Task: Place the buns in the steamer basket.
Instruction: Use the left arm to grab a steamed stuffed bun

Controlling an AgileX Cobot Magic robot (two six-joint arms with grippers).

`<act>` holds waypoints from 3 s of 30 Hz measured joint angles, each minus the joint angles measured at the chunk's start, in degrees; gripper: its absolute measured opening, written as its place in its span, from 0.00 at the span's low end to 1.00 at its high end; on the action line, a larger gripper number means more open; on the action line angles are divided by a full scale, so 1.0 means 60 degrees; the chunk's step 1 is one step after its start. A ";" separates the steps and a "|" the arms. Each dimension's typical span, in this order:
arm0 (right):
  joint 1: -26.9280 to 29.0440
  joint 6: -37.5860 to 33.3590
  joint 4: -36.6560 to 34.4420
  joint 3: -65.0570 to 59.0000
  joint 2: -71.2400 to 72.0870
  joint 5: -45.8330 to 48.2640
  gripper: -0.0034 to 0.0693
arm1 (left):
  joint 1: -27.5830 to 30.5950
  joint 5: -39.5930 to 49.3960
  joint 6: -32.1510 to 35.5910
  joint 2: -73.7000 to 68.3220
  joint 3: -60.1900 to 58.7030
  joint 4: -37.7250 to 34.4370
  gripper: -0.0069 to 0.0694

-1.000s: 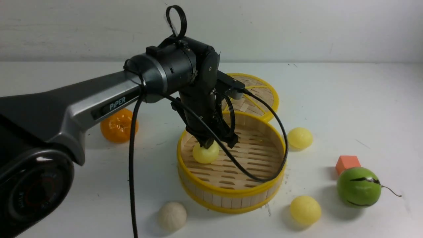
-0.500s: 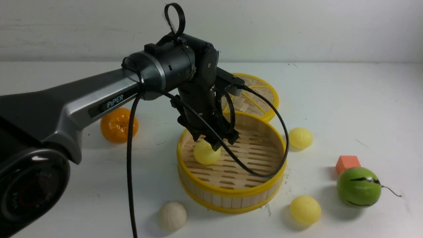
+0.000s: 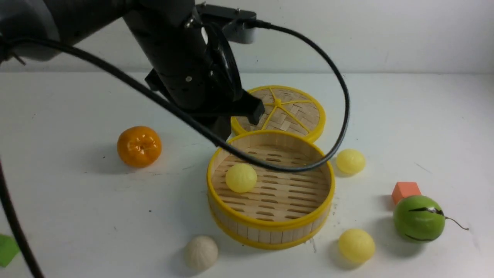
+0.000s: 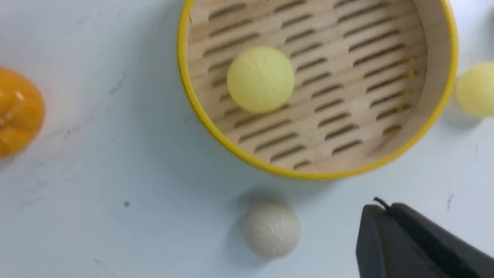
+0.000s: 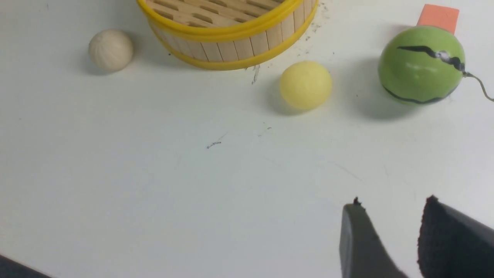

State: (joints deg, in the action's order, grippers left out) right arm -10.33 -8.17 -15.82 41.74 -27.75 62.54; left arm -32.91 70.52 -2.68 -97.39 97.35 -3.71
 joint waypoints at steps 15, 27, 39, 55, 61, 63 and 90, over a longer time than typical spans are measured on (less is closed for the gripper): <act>0.0000 0.0000 0.0129 0.0000 0.0000 -0.0676 0.37 | 0.0000 -0.2918 -0.0004 0.0601 -0.5189 0.0153 0.30; 0.0000 0.0000 0.0129 0.0000 0.0000 -0.0855 0.37 | 0.0000 -0.3837 0.0921 -0.0337 -0.5189 -0.0173 0.46; 0.0000 0.0000 0.0157 0.0000 0.0000 -0.0834 0.38 | 0.0000 -0.3740 0.1404 -0.0705 -0.5084 -0.0152 0.40; 0.0000 0.0000 0.0116 0.0000 0.0000 -0.0774 0.38 | 0.0000 -0.3598 0.1404 -0.0709 -0.4795 0.0277 0.40; 0.0000 0.0000 0.0116 0.0000 0.0000 -0.0698 0.38 | 0.0000 -0.4007 0.1404 -0.0709 -0.4795 0.0404 0.40; 0.0000 0.0000 0.0094 0.0000 0.0000 -0.0607 0.38 | 0.0000 -0.4015 0.1404 -0.0709 -0.4795 0.0330 0.40; 0.0000 0.0000 0.0057 0.0000 0.0000 -0.0323 0.38 | 0.0000 -0.3545 0.0895 -0.1269 -0.4749 0.0619 0.12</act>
State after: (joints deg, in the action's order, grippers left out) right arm -10.33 -8.17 -15.48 41.74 -27.75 60.60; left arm -32.91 49.25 2.69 -105.00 68.86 0.00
